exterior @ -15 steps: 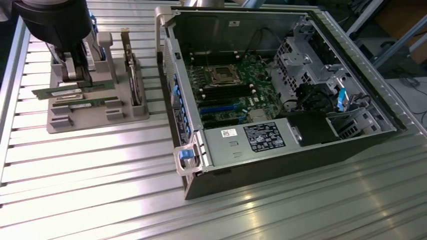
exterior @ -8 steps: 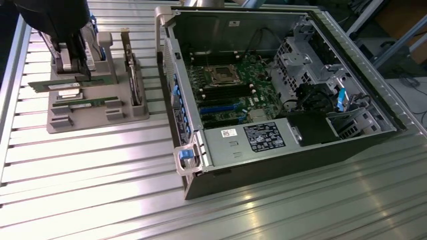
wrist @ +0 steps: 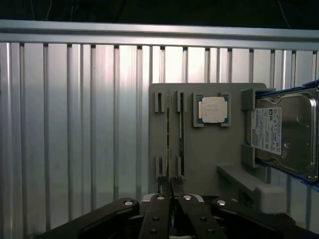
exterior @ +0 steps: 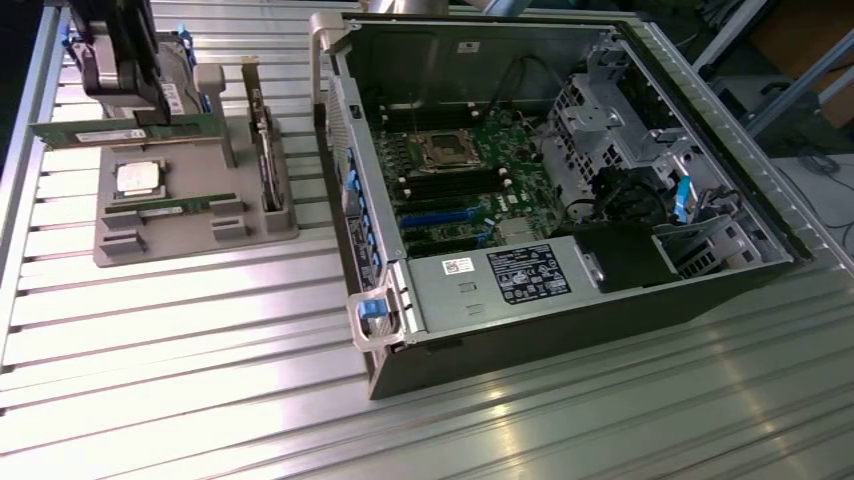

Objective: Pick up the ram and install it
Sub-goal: 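Pick up the ram and move it above insertion slot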

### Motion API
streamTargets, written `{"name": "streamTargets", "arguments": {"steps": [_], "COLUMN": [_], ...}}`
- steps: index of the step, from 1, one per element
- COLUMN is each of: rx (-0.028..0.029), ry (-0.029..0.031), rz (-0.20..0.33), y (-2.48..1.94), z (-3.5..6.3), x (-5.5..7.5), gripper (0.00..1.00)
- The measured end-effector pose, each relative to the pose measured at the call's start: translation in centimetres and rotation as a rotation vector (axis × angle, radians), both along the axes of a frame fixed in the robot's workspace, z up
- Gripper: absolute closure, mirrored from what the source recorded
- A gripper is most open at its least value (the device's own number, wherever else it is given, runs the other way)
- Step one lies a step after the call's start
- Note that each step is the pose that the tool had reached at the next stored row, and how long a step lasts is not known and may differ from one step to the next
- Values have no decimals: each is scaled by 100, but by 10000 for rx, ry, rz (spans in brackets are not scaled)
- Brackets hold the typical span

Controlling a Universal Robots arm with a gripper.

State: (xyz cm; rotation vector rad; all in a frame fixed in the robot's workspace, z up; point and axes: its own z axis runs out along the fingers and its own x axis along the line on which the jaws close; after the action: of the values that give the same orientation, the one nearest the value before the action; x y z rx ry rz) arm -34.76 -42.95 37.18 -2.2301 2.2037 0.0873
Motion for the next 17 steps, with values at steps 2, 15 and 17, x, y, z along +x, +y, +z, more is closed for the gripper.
{"name": "streamTargets", "arguments": {"steps": [2,15,17], "rx": [0,1,0], "ry": [-1,7,10], "rz": [-15,-32,-32], "y": [0,0,0], "z": [85,293,293], "x": [5,411,516], "gripper": [87,87,87]}}
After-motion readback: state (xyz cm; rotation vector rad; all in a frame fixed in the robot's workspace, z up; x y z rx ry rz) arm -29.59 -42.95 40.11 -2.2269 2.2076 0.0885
